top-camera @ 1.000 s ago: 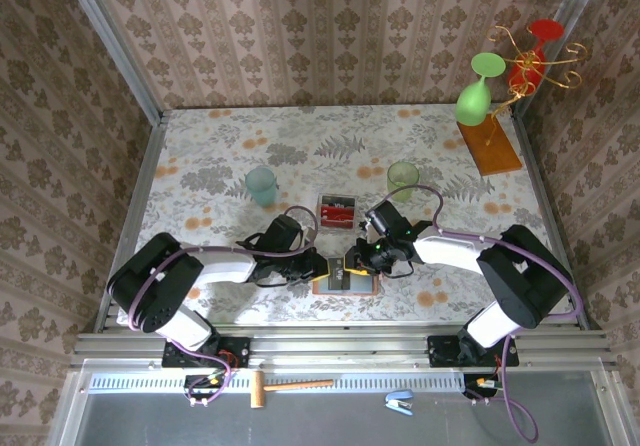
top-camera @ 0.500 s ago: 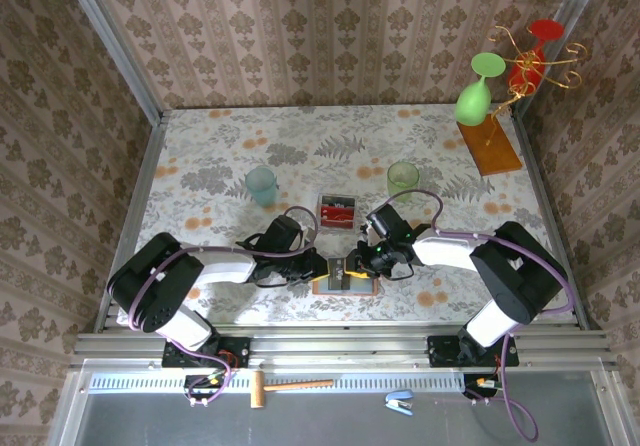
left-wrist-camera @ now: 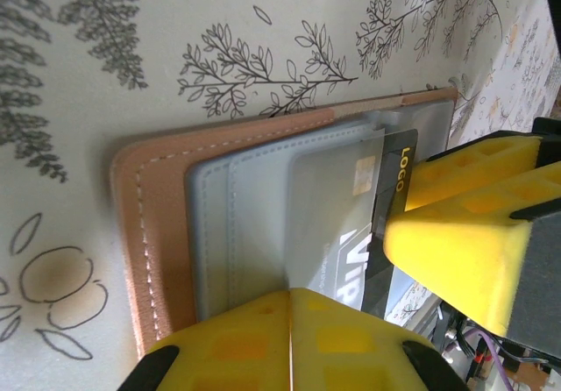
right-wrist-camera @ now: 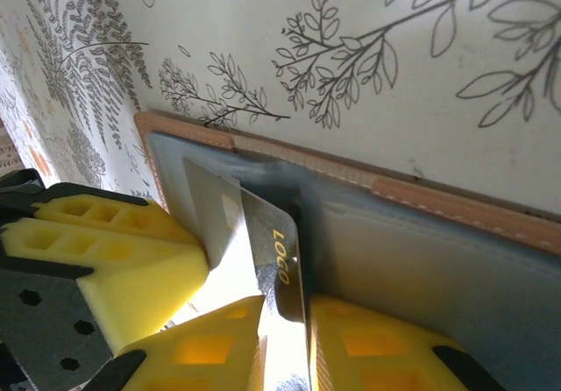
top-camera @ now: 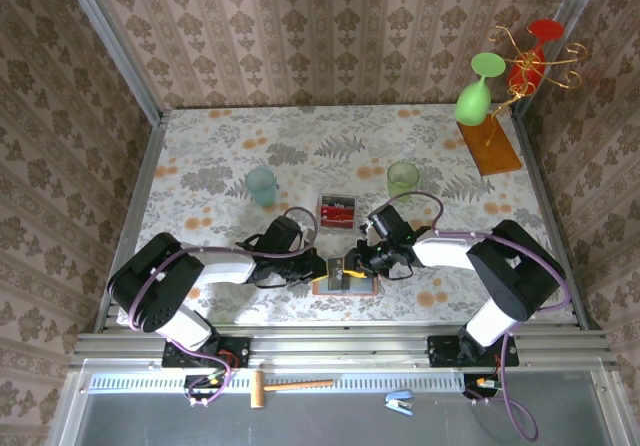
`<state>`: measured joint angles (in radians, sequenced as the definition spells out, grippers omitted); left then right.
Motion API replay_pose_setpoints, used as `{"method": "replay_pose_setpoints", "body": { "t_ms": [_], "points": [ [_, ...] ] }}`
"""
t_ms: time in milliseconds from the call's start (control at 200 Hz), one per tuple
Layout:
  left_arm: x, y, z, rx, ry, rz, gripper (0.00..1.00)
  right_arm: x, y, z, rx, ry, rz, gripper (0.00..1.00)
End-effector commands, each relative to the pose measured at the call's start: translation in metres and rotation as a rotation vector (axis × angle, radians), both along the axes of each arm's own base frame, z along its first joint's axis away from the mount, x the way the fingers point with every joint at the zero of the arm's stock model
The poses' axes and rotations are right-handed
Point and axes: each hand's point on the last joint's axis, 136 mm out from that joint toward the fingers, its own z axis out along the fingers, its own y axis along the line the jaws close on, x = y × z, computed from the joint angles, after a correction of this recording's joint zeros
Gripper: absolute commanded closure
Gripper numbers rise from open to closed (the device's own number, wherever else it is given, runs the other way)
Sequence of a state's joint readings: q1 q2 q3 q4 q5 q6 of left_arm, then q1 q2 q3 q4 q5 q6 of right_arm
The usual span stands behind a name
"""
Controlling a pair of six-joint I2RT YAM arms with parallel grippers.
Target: Take the credit cards out of the card holder
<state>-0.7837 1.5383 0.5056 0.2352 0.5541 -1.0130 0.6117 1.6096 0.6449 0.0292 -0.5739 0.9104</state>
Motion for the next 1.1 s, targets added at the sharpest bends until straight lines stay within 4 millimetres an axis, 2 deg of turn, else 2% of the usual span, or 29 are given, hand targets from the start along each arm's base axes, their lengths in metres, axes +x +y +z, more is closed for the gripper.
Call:
{"method": "replay_pose_setpoints", "body": {
  "t_ms": [0,340,755,1095],
  "points": [
    [-0.006,0.006,-0.010,0.022,0.022,-0.007,0.91,-0.003,0.001,-0.003,0.021,0.027,-0.003,0.83],
    [-0.007,0.007,-0.010,0.023,0.026,-0.006,0.91,-0.003,-0.012,-0.002,-0.030,0.010,-0.007,0.91],
    [-0.009,0.010,-0.011,0.022,0.028,0.006,0.91,-0.008,-0.036,0.001,-0.112,-0.008,0.005,0.92],
    [-0.011,0.014,-0.012,0.022,0.028,0.019,0.90,-0.007,-0.048,0.015,-0.179,-0.054,0.025,0.93]
  ]
}}
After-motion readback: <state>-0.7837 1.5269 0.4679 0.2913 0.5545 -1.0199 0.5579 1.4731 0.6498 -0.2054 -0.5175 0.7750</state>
